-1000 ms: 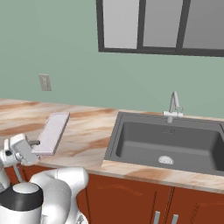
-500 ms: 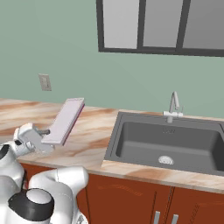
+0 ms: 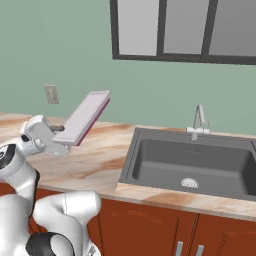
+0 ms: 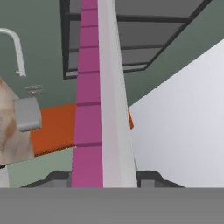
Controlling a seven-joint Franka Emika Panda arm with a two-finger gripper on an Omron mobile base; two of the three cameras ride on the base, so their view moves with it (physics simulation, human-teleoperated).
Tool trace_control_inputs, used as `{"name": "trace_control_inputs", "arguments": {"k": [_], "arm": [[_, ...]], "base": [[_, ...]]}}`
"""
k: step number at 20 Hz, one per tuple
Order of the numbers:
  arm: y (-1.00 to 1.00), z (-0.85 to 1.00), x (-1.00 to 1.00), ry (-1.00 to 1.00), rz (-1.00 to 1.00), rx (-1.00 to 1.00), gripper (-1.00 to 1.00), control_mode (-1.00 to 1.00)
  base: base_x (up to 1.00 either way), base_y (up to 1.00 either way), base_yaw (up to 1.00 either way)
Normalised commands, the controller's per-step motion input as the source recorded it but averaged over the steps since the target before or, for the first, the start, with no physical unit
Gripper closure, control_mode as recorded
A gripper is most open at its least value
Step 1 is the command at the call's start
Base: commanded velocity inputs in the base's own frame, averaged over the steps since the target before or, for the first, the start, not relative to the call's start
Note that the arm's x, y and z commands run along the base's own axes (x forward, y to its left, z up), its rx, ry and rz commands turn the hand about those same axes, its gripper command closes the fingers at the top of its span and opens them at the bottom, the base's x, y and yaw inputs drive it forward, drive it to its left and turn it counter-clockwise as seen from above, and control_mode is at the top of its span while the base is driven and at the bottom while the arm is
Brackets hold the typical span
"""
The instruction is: The ice cube tray has been filled with water. Take the tray and place it in the freezer to make ice. Close the freezer door after placing the tray.
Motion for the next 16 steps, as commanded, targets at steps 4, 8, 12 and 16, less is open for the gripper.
{"name": "trace_control_inputs", "arguments": {"k": [4,8,12,16], "arm": [[-0.22,0.34,0.00,0.00,0.00,0.05,1.00,-1.00],[-0.13,0.02,0.00,0.00,0.01,0.08,1.00,-1.00],[-0.04,0.00,0.02,0.03,0.02,0.12,1.00,-1.00],[-0.03,0.00,0.00,0.10,0.05,0.16,1.00,-1.00]], "base": [[0.00,0.00,0.00],[0.00,0.00,0.00],[0.00,0.00,0.00],[0.00,0.00,0.00]]}}
